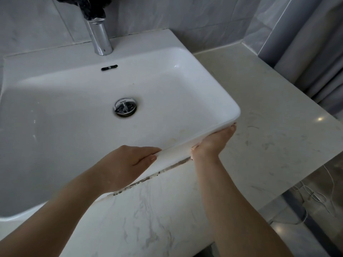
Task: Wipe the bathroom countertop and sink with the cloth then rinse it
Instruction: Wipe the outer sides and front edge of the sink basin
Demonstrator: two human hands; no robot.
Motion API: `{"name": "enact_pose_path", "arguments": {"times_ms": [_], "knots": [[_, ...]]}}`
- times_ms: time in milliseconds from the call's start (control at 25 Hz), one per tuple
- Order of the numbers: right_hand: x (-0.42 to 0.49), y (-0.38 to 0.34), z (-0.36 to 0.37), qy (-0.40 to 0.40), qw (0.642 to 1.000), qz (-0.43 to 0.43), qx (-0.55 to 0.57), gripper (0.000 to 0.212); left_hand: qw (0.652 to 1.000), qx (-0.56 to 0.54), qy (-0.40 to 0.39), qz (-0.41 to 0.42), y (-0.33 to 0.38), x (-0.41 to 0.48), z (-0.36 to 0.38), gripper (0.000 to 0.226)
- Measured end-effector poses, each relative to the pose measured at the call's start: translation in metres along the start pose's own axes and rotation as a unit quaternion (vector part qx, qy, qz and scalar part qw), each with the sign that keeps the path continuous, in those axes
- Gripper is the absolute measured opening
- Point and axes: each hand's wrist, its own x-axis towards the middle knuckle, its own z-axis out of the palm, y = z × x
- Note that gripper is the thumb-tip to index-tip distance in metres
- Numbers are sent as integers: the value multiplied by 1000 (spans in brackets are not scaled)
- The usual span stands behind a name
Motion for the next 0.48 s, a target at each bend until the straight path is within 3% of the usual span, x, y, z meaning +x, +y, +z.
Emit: {"name": "enact_pose_path", "arguments": {"times_ms": [120, 240, 360, 480], "knots": [[-51, 5, 3, 6, 1000, -2, -19, 96, 1000, 21, 10, -9, -7, -12, -2, 31], [-102, 12, 14, -5, 997, 20, -80, 84, 1000, 27, 9, -1, -7, -11, -2, 31], [-35, 0, 10, 16, 999, 19, -42, 92, 999, 51, 15, 0, -11, -16, -1, 33], [-13, -12, 9, 14, 1000, 24, 12, 71, 997, 74, 38, 1, -23, -29, 0, 36]]}}
